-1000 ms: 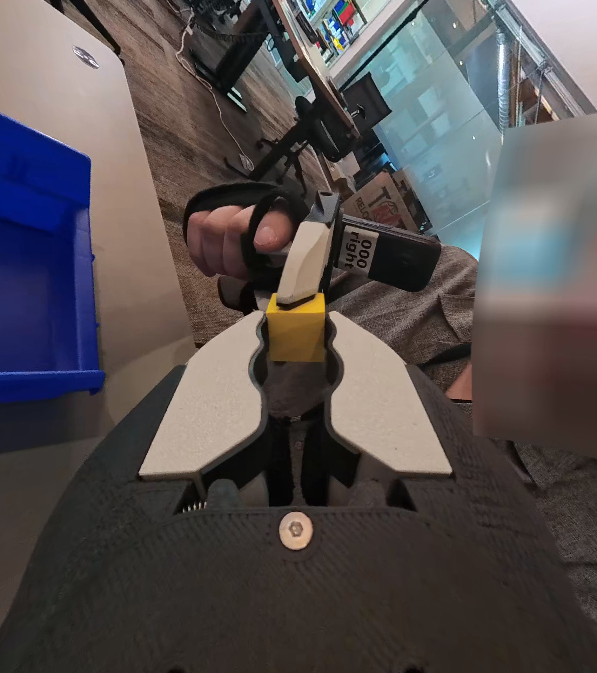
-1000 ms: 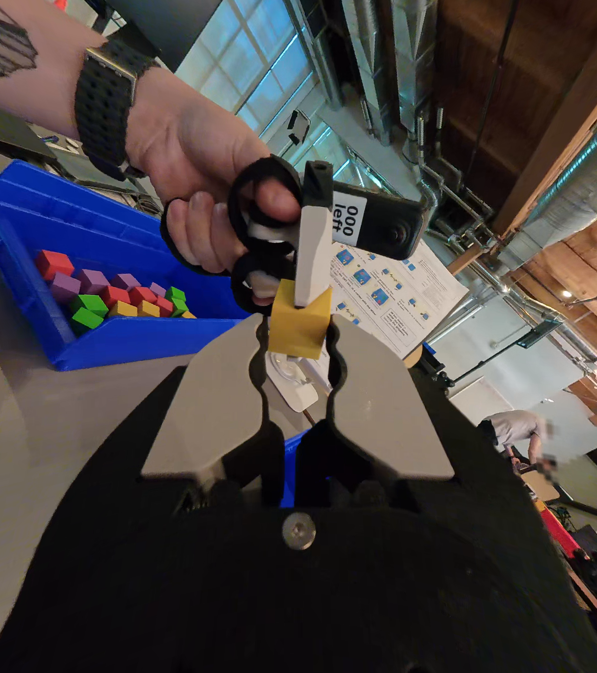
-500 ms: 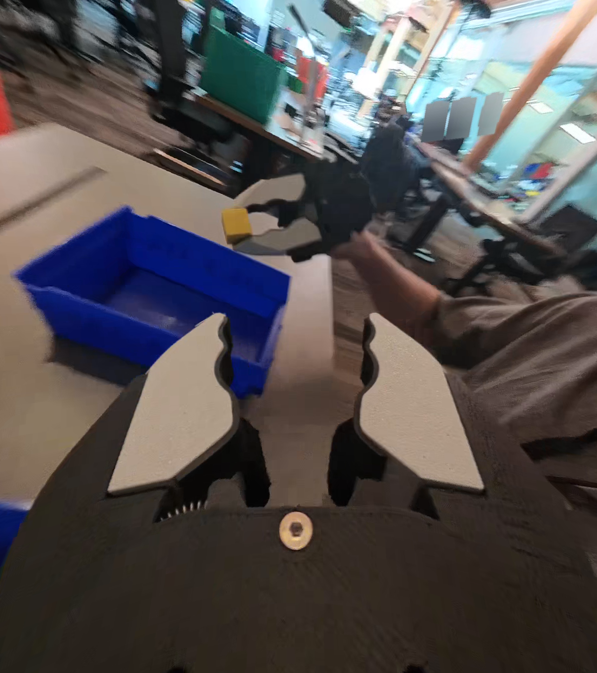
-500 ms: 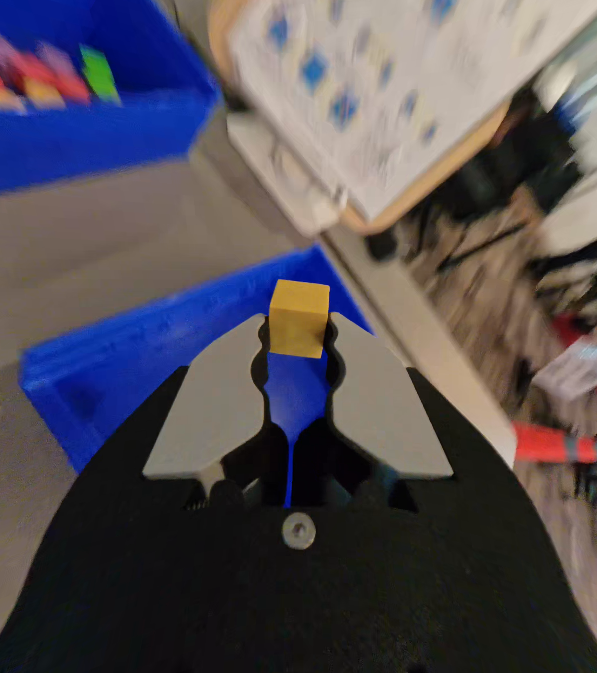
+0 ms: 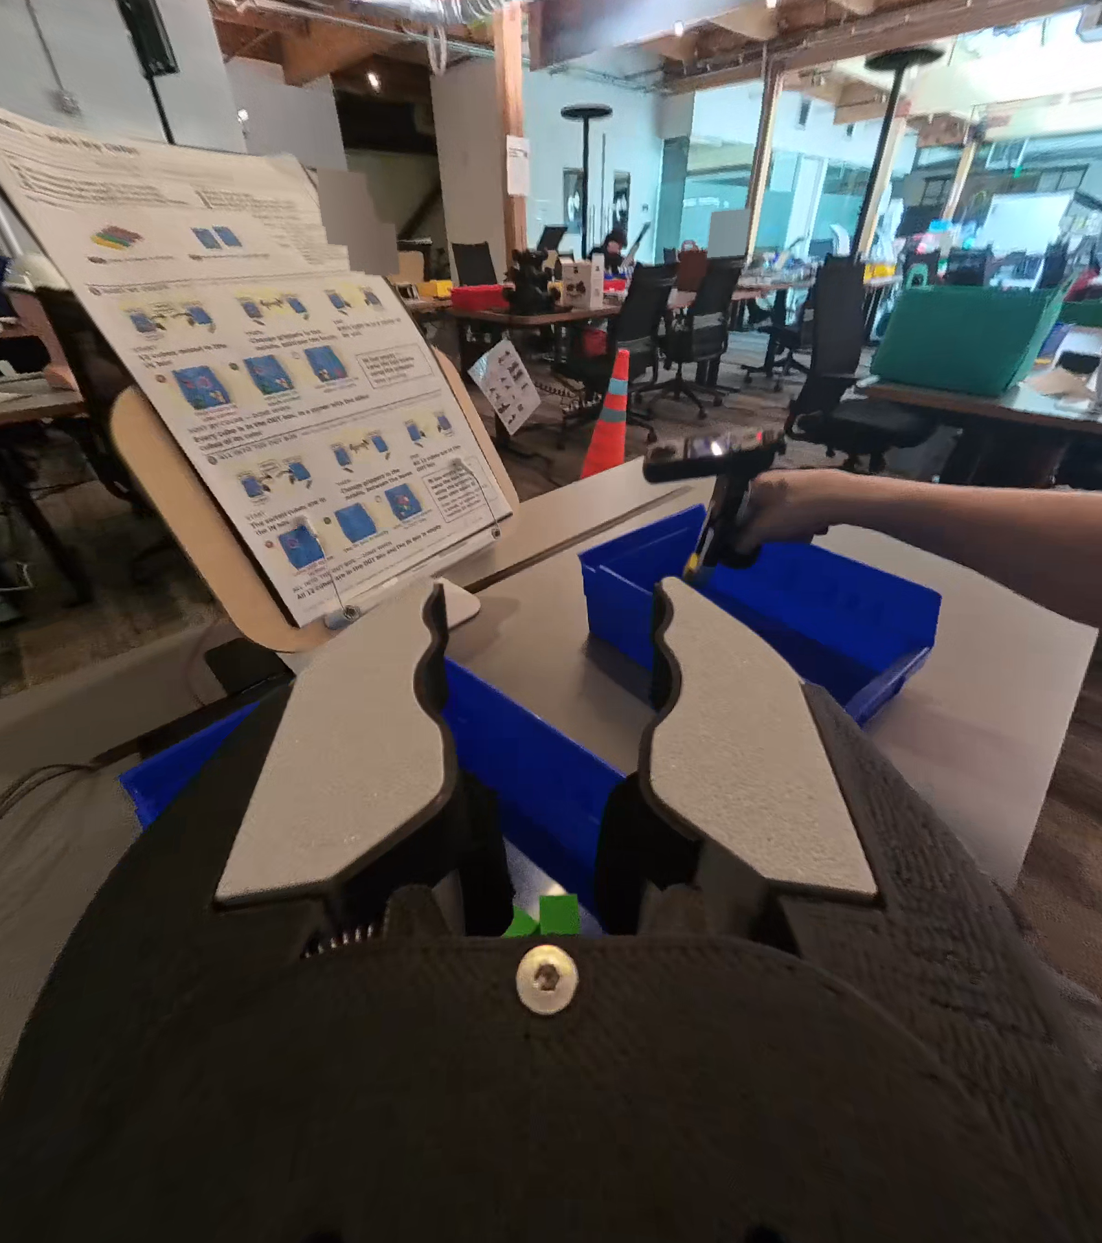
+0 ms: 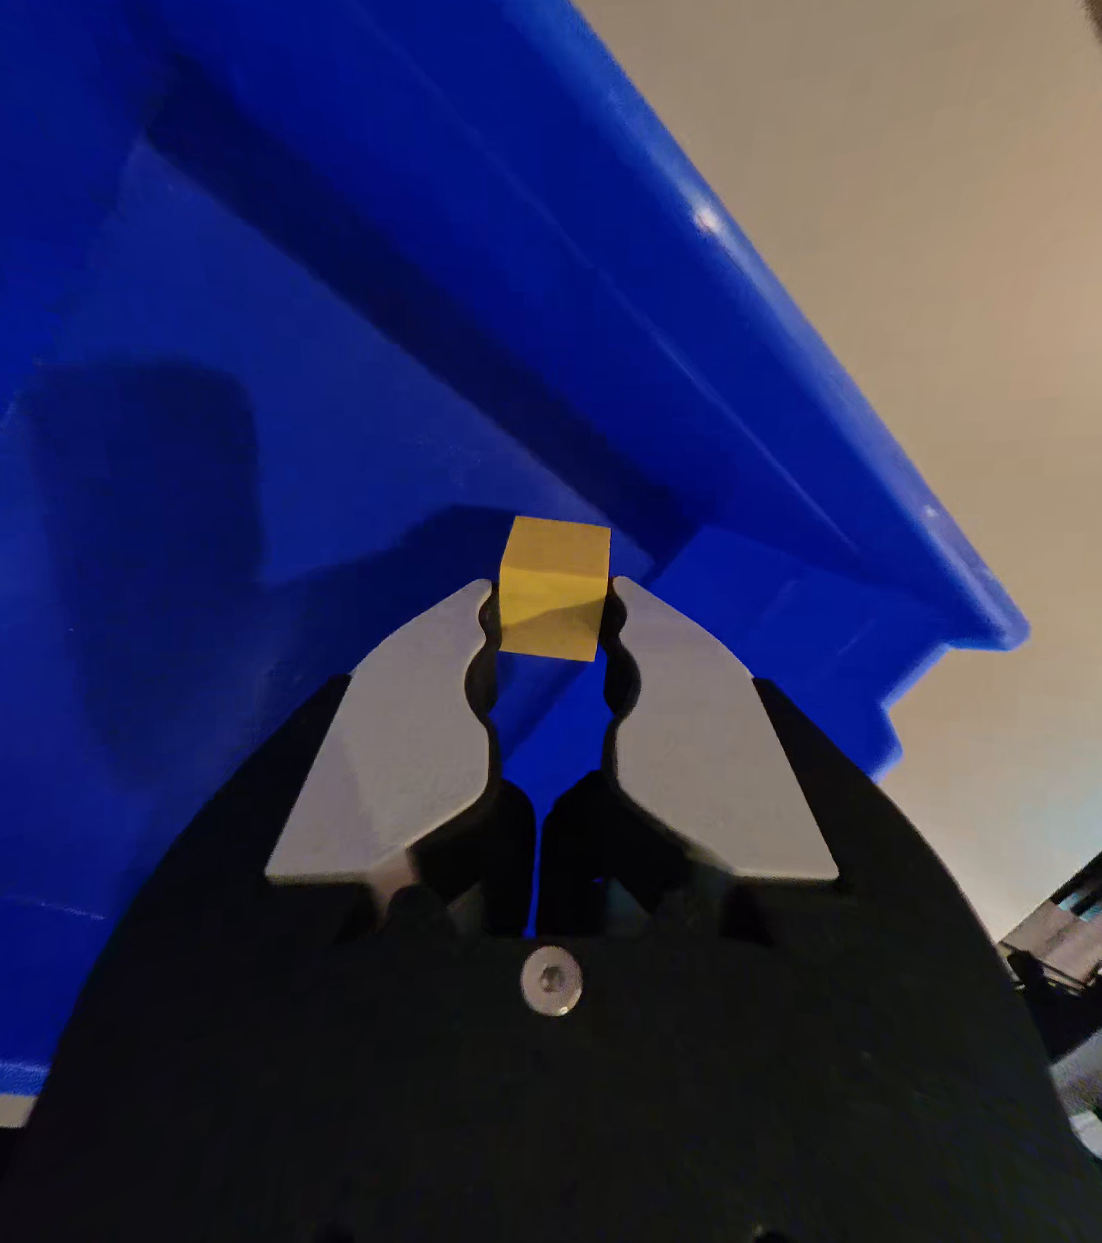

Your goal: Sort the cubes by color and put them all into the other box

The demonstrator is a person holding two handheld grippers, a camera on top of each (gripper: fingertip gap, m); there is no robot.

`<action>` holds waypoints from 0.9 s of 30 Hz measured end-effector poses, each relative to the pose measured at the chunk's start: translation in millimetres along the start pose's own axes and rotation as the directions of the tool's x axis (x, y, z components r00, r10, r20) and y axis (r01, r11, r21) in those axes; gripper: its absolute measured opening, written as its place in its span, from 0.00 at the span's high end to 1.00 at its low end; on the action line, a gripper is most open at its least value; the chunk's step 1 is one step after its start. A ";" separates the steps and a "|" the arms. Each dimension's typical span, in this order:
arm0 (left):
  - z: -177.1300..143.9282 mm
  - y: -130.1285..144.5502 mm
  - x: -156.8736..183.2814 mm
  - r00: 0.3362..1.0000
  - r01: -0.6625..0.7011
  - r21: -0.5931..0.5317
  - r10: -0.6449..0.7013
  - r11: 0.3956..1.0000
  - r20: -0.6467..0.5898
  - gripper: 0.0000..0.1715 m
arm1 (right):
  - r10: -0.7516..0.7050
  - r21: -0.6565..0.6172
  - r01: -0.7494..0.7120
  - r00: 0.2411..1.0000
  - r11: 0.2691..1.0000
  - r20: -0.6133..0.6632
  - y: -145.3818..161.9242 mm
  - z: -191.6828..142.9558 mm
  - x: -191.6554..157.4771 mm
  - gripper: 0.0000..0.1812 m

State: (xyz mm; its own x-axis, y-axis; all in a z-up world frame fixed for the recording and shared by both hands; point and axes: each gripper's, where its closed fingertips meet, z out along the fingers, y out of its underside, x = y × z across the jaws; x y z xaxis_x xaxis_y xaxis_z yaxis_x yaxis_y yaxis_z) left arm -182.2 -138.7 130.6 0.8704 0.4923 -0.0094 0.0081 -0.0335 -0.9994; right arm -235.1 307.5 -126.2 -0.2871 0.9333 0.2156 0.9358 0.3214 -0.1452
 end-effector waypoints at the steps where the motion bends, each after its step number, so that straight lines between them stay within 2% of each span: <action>1: -3.6 -1.7 -1.9 1.000 0.010 0.016 -0.010 1.000 -0.002 0.66 | -0.004 -0.015 0.004 1.000 1.000 0.004 1.2 3.5 -0.2 0.84; 11: -18.9 -5.7 -13.1 1.000 0.026 0.038 -0.026 0.999 -0.005 0.69 | -0.074 -0.165 0.072 0.997 0.984 -0.002 12.8 27.8 6.6 0.84; 14: -20.8 -6.5 -15.0 0.999 0.035 0.047 -0.034 0.998 -0.007 0.69 | -0.095 -0.204 0.085 0.995 0.975 -0.041 15.6 31.6 10.2 0.84; 22: -25.4 -9.2 -18.3 0.999 0.038 0.059 -0.038 0.998 -0.001 0.71 | -0.022 -0.212 0.013 0.999 0.977 -0.039 14.0 36.0 12.8 0.84; 27: -23.2 -2.5 -20.8 0.999 0.039 0.028 -0.040 0.999 0.006 0.71 | -0.019 -0.165 0.010 0.998 0.986 -0.053 8.7 30.3 14.8 0.68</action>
State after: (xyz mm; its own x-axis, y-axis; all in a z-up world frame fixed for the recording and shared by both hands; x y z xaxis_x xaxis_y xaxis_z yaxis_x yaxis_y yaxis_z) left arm -188.9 -169.0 134.1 0.8665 0.4983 0.0300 0.0288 0.0101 -0.9995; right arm -237.4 329.0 -153.5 -0.2937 0.9173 0.2689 0.9538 0.2999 0.0185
